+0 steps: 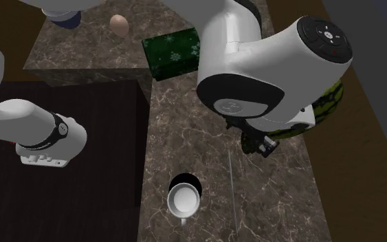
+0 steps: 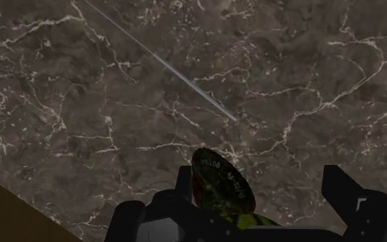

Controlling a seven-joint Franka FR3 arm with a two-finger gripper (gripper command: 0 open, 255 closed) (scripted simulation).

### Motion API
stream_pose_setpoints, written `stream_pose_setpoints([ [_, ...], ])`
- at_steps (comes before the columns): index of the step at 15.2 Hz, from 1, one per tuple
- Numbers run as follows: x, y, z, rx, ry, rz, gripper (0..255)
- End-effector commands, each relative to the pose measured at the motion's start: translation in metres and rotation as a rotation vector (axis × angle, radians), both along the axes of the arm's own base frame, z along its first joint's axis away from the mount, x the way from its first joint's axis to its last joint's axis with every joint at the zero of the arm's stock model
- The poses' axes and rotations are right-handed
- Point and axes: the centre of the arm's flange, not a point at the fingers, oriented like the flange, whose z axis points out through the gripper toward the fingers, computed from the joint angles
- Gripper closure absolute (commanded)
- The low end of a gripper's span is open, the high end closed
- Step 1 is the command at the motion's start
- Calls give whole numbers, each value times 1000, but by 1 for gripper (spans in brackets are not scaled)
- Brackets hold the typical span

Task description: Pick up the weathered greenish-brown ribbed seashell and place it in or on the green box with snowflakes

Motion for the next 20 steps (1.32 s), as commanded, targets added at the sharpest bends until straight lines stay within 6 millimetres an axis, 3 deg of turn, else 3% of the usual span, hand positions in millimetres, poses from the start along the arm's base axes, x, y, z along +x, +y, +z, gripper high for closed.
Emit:
stream_pose_setpoints([
  [1, 22, 0, -17, 10, -1, 40, 0],
  [5, 58, 4, -49, 28, -1, 111, 0],
  [13, 57, 4, -89, 28, -1, 111, 0],
  [20, 57, 4, -89, 28, -1, 111, 0],
])
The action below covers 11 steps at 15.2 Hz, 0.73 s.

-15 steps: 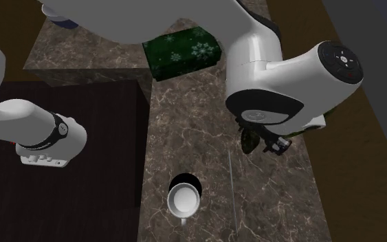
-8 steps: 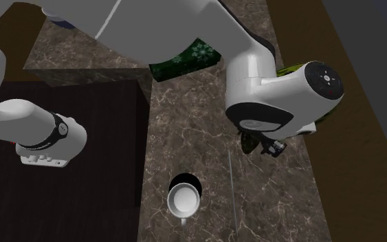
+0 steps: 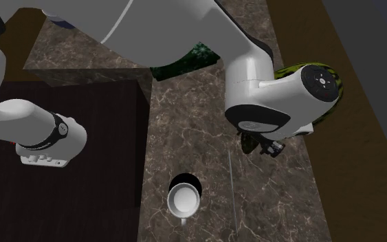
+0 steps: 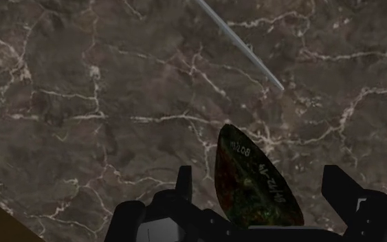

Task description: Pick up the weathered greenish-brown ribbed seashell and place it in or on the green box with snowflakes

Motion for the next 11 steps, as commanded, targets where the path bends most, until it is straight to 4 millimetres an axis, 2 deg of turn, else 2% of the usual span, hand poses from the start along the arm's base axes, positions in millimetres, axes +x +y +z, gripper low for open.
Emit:
stream_pose_setpoints([
  [1, 0, 0, 0, 0, 0, 0, 255],
  [10, 0, 0, 0, 0, 0, 0, 255],
  [11, 0, 0, 5, 0, 0, 0, 255],
])
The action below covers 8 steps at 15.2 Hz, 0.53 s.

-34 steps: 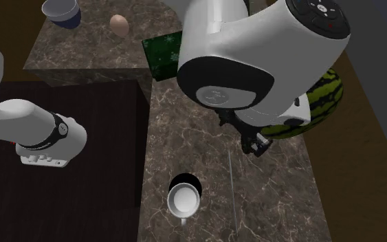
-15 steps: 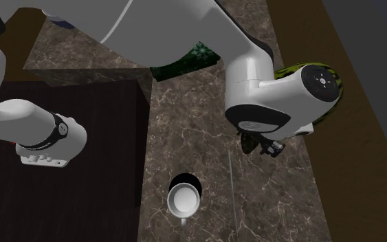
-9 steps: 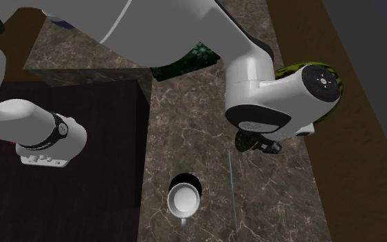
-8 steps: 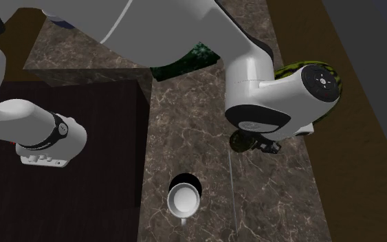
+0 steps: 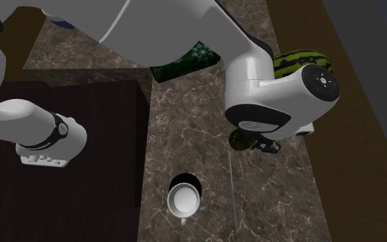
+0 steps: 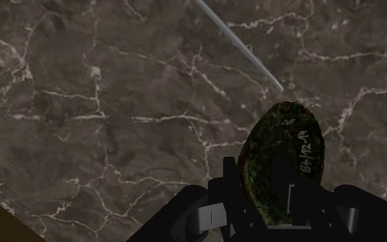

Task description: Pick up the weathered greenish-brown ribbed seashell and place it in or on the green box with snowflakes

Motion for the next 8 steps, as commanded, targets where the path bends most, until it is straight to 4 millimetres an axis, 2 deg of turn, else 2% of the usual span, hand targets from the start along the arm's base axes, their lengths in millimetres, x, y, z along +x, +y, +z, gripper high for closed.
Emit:
stream_pose_setpoints([
  [1, 0, 0, 9, 0, 0, 0, 255],
  [8, 0, 0, 45, 0, 0, 0, 255],
])
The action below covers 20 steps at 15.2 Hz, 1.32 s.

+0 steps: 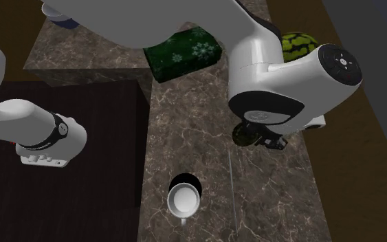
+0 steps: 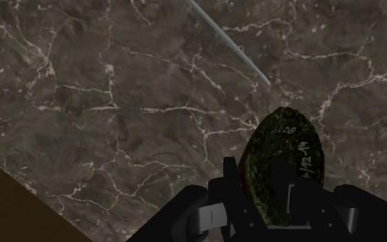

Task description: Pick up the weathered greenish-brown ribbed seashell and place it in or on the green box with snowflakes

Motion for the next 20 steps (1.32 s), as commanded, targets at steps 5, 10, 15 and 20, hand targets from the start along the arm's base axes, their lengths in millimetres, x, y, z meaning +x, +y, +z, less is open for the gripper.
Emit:
stream_pose_setpoints([
  [5, 1, 0, 32, 0, 0, 0, 255],
  [10, 1, 0, 58, 0, 0, 0, 255],
  [15, 1, 0, 85, 0, 0, 0, 255],
  [20, 1, 0, 111, 0, 0, 0, 255],
])
